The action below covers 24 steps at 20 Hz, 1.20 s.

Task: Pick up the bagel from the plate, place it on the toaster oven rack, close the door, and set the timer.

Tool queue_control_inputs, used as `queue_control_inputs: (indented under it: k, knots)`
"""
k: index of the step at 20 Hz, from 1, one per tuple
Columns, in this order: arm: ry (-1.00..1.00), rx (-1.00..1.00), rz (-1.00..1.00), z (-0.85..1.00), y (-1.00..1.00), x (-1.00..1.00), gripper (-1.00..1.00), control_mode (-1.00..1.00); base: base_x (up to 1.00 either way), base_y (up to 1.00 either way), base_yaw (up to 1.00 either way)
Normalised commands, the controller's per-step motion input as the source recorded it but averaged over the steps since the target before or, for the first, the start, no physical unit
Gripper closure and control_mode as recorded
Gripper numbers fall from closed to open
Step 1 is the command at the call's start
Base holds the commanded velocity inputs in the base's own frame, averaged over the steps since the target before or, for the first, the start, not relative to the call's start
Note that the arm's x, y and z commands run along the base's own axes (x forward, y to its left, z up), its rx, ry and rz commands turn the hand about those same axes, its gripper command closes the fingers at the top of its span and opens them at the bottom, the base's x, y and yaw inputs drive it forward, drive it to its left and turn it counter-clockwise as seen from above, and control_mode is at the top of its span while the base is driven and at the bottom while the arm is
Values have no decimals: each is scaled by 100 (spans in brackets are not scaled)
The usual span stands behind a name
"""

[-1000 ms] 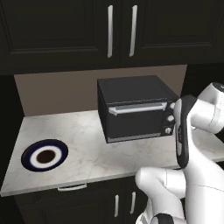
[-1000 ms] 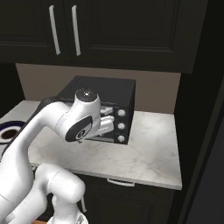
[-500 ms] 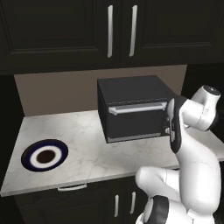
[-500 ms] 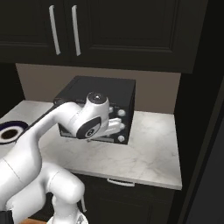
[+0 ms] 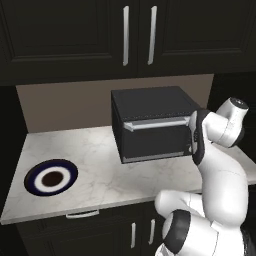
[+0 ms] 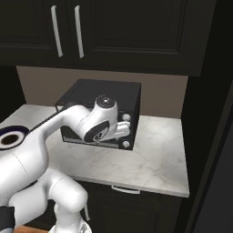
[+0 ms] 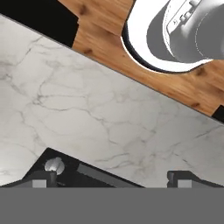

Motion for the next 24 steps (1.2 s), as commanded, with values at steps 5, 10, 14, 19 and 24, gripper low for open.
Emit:
queue_control_inputs:
  k: [5, 10, 14, 19, 24]
  knots:
    - [-11, 0, 52, -5, 0, 17, -100, -100, 0, 0, 0]
    - [-7, 0, 93, -18, 0, 28, -100, -100, 0, 0, 0]
    - [-4, -3, 96, -21, 0, 17, -100, -100, 0, 0, 0]
    - [-11, -15, 87, -2, -1, 10, -100, -100, 0, 0, 0]
    - [-25, -21, 79, 0, -4, 0, -100, -100, 0, 0, 0]
